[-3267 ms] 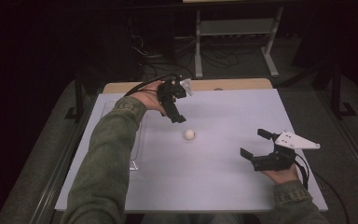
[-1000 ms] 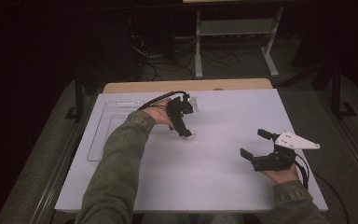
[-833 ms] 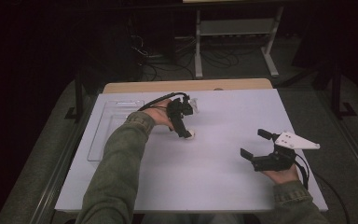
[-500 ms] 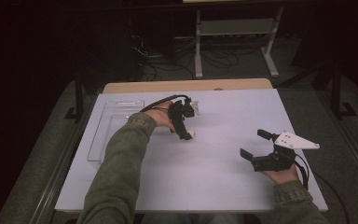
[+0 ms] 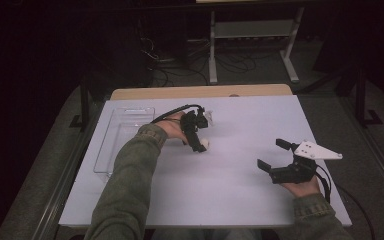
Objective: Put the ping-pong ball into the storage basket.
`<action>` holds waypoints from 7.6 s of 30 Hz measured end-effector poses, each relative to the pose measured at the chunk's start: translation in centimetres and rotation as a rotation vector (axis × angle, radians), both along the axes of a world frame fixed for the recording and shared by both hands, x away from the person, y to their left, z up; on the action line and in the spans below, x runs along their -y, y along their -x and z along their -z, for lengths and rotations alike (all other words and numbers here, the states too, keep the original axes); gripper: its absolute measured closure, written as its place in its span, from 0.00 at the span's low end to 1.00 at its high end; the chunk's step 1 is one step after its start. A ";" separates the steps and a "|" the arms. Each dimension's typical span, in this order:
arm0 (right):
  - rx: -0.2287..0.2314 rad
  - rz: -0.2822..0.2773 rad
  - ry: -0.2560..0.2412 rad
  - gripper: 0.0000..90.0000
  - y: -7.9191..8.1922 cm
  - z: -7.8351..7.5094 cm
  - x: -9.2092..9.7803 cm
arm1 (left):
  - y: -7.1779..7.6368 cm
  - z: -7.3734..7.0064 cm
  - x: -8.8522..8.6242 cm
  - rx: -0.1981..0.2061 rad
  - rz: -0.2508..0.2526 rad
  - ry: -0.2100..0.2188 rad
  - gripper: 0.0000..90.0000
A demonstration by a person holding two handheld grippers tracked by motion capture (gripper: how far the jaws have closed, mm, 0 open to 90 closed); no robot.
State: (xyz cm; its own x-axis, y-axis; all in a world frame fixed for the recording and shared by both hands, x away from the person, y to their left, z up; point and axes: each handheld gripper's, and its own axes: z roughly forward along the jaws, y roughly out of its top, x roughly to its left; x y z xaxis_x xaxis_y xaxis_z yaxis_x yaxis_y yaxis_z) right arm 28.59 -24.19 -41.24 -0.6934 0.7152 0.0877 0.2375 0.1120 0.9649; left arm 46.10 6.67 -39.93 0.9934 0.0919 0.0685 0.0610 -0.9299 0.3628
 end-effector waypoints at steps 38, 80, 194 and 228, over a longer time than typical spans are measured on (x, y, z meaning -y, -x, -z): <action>0.002 0.001 0.003 0.00 0.0 0.0 -0.1 | 0.1 0.9 -0.1 0.012 0.025 -0.011 0.41; 0.008 0.005 0.007 0.00 0.1 -0.1 -0.1 | 0.1 -0.8 -1.2 -0.023 -0.007 -0.005 0.56; 0.001 0.011 0.045 0.00 1.3 0.0 0.1 | 6.4 -17.8 -8.6 0.102 -0.026 -0.113 0.56; 0.006 0.019 0.041 0.00 1.3 -0.1 0.4 | 8.2 -17.3 -12.5 0.100 -0.081 -0.125 0.56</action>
